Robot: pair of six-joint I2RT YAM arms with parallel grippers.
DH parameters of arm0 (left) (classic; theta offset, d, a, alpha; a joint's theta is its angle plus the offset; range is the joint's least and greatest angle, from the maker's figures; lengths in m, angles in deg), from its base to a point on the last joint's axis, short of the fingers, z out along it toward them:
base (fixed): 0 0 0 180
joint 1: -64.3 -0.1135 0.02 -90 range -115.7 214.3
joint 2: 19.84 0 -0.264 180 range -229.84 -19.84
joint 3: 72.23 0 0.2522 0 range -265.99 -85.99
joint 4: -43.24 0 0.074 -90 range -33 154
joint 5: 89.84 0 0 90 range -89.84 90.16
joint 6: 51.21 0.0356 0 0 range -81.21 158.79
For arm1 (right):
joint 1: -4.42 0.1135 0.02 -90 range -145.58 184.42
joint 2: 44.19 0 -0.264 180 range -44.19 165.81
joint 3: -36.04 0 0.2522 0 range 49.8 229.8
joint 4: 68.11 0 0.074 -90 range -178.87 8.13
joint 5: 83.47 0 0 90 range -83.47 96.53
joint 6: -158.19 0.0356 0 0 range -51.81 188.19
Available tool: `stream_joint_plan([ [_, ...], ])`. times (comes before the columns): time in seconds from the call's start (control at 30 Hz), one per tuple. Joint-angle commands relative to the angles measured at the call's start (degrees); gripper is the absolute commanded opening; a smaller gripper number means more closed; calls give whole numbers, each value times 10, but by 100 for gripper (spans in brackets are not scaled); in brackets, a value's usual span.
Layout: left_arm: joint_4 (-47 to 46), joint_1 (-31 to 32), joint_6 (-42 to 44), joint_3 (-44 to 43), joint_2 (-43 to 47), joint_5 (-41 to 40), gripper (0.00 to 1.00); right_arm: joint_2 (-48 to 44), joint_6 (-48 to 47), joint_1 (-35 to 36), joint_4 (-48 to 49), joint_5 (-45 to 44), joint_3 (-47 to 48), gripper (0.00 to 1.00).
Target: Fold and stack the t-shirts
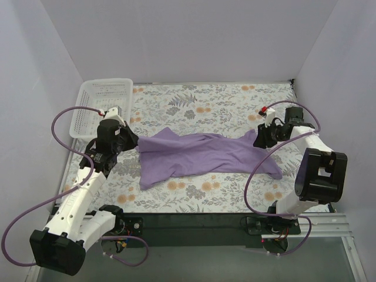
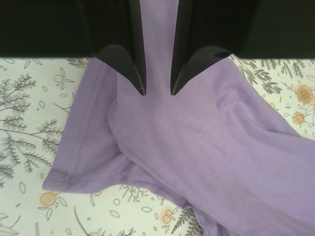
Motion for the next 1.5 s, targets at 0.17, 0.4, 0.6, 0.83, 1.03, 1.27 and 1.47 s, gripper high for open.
stream_joint_plan([
  [0.17,18,1,-3,10,37,-17,0,38,0,0,-16,6,53,33],
  [0.4,24,1,-13,30,57,-13,0,24,-24,0,-26,11,6,38],
  [0.6,27,1,-13,28,61,-13,0,33,-26,0,-25,3,2,37],
  [0.83,30,1,-18,36,69,-13,0,38,-31,0,-24,-8,4,25],
  [1.03,31,1,-19,34,65,-7,0,39,-33,0,-19,-25,8,33],
  [1.27,30,1,-21,36,64,-7,0,54,-36,0,-14,-34,16,30],
  [1.47,35,1,-21,32,68,-13,0,-15,-73,0,-24,-4,-22,1],
])
